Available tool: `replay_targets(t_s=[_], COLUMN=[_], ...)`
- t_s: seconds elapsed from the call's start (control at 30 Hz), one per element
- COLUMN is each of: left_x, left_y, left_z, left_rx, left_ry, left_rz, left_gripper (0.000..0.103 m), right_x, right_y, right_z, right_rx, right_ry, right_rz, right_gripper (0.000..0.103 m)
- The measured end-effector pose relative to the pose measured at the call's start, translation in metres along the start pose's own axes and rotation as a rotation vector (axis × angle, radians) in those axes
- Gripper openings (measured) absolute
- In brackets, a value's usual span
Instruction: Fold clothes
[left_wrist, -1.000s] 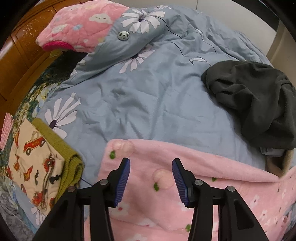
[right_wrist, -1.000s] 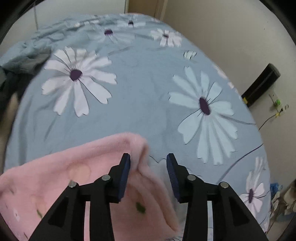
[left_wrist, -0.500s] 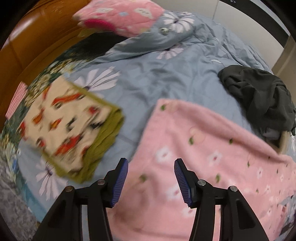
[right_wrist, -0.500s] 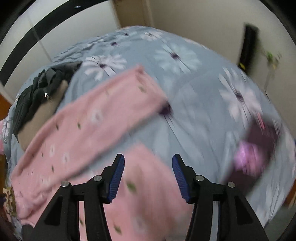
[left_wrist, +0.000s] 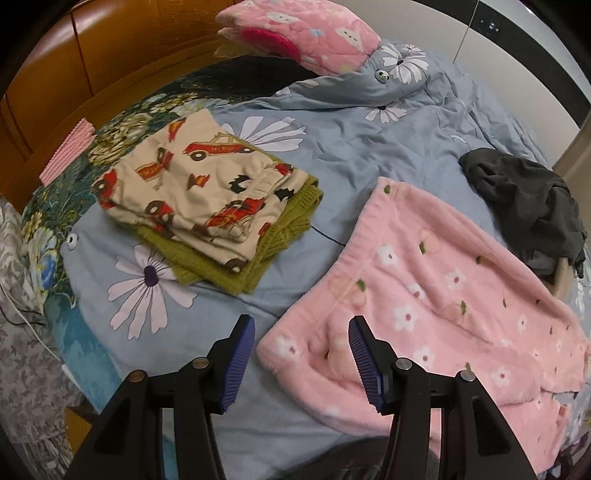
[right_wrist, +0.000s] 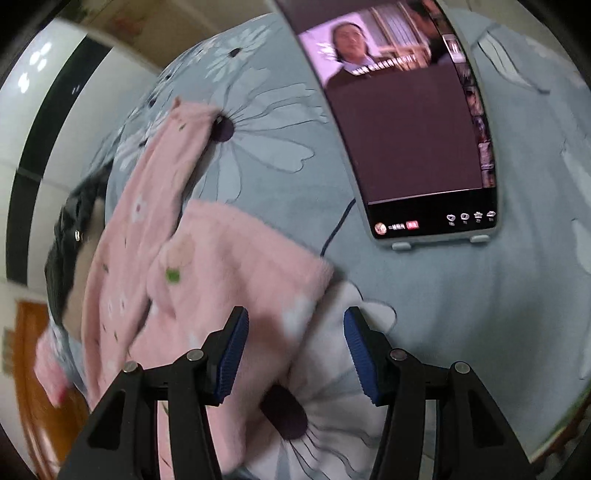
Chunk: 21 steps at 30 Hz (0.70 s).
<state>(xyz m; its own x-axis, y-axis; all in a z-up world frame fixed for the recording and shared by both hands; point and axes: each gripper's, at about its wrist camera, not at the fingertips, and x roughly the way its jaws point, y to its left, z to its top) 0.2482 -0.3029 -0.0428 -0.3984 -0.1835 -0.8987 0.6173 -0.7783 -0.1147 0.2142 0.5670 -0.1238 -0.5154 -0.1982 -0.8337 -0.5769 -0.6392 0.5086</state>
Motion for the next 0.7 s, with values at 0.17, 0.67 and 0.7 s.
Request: replay_targets(t_s=[0.17,0.67,0.7], left_x=[-0.012,-0.05,-0.049], left_y=[0.008,0.032,0.033], left_z=[-0.011,-0.058,-0.059], left_rx=[-0.011,-0.044,-0.042], left_ry=[-0.001,0.003,0.01], left_rz=[0.015,0.096,0.094], left_gripper=[0.057,0.058,0.058], right_x=[0.003,-0.06,-0.061], right_y=[0.013,-0.047,-0.048], right_z=[-0.001,0.002,0.001], right_rx=[-0.046,-0.103,-0.107], right_ry=[-0.003,-0.156,-0.147], right_rz=[0.03,-0.113,-0.126], right_gripper=[0.009,0.003,0.003])
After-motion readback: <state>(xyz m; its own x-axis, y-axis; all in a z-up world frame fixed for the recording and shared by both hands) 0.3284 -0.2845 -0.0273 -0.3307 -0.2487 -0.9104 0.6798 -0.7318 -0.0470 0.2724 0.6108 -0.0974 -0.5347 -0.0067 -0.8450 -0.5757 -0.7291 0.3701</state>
